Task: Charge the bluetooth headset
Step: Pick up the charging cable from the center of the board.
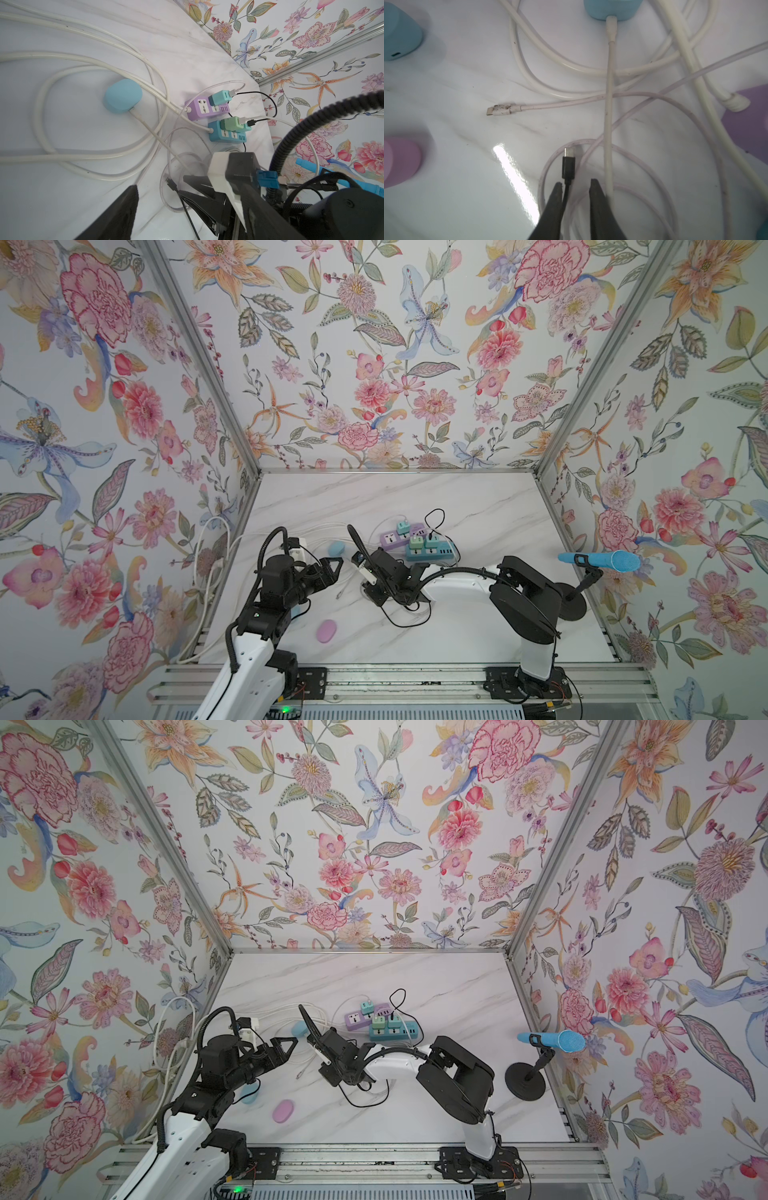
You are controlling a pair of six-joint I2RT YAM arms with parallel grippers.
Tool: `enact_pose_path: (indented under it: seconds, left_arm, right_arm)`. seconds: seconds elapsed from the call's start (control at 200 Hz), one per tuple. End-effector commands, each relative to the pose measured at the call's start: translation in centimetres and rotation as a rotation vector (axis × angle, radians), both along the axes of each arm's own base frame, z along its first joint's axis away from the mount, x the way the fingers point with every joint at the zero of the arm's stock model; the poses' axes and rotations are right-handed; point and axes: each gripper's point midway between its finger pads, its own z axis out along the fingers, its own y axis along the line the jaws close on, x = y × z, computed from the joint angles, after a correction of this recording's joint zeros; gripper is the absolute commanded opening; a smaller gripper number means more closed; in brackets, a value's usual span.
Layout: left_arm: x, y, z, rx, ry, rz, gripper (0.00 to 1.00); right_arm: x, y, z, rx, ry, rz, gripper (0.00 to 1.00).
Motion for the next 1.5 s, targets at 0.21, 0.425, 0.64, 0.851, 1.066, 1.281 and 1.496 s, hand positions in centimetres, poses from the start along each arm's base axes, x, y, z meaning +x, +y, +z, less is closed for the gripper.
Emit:
enact_pose_path:
  seconds: [0.21, 0.425, 0.64, 0.851, 1.066, 1.281, 1.496]
  left_arm:
    - [0.6, 0.5, 1.4, 0.016, -0.042, 0.014, 0.81]
    - [0.6, 0.4, 1.3, 0.016, -0.037, 0.009, 0.81]
    - [0.4, 0.3, 1.6, 0.007, -0.04, -0.002, 0.81]
    - [0.7, -0.3, 3.3, -0.027, -0.08, -0.025, 0.8]
    - [1.1, -2.3, 7.2, -0.12, -0.167, -0.123, 0.77]
    - [0.5, -5.0, 10.5, -0.169, -0.239, -0.226, 0.72]
    - [-0.4, -7.4, 8.4, -0.057, -0.172, -0.315, 0.68]
  right_arm:
    - [-0.2, 0.9, -1.5, 0.0, 0.052, 0.003, 0.1]
    - [-0.3, 0.6, -0.6, 0.004, 0.025, 0.006, 0.0]
    - [-2.0, 1.0, 5.5, 0.138, 0.003, 0.087, 0.0]
    - [-3.8, 0.2, 12.2, 0.292, -0.021, 0.14, 0.0]
    - [-2.9, -1.2, 16.0, 0.358, -0.074, 0.107, 0.0]
    - [-1.1, -2.1, 16.1, 0.338, -0.094, 0.062, 0.0]
    - [-0.5, -2.3, 16.7, 0.345, -0.1, 0.048, 0.0]
